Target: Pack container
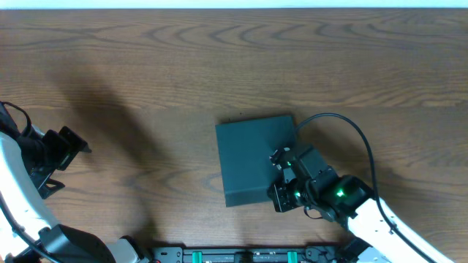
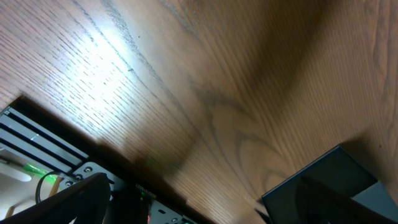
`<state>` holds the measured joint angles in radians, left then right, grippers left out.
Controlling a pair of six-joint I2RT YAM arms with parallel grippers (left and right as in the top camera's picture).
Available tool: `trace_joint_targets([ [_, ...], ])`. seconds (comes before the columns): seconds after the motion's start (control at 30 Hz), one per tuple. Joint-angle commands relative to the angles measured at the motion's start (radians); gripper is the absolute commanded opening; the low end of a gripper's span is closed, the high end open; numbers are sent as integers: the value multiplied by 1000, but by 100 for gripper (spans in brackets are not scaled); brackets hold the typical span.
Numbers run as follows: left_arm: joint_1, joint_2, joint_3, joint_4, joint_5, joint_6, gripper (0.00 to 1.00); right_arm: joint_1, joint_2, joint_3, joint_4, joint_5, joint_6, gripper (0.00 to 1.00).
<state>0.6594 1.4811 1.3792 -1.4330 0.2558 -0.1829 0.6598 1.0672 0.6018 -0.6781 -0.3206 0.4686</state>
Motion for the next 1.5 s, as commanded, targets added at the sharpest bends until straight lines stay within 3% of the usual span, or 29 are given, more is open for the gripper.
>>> trace_joint_targets([
  [0.0,4,-3,11,-2,-4,0,95,17,27,-27,-2,82,59,4],
  [0.2,4,-3,11,-3,-4,0,95,56,181,-30,116,222,201,2],
  [0.47,4,-3,11,-3,-4,0,95,68,379,-30,645,237,235,3],
  [0.6,4,-4,11,-2,-4,0,95,74,390,-30,782,151,272,4],
  [0.83,4,-3,11,-2,-4,0,95,128,364,-27,1007,191,317,7],
  [1.0,4,-3,11,-3,-4,0,95,153,316,-7,1023,187,238,7],
  [1.13,4,-3,11,-2,-4,0,95,136,293,-7,919,325,161,7],
  [1.27,4,-3,11,-3,-4,0,95,112,313,-7,792,451,158,6],
  [1.47,4,-3,11,-3,-4,0,95,111,409,-8,821,474,155,6],
])
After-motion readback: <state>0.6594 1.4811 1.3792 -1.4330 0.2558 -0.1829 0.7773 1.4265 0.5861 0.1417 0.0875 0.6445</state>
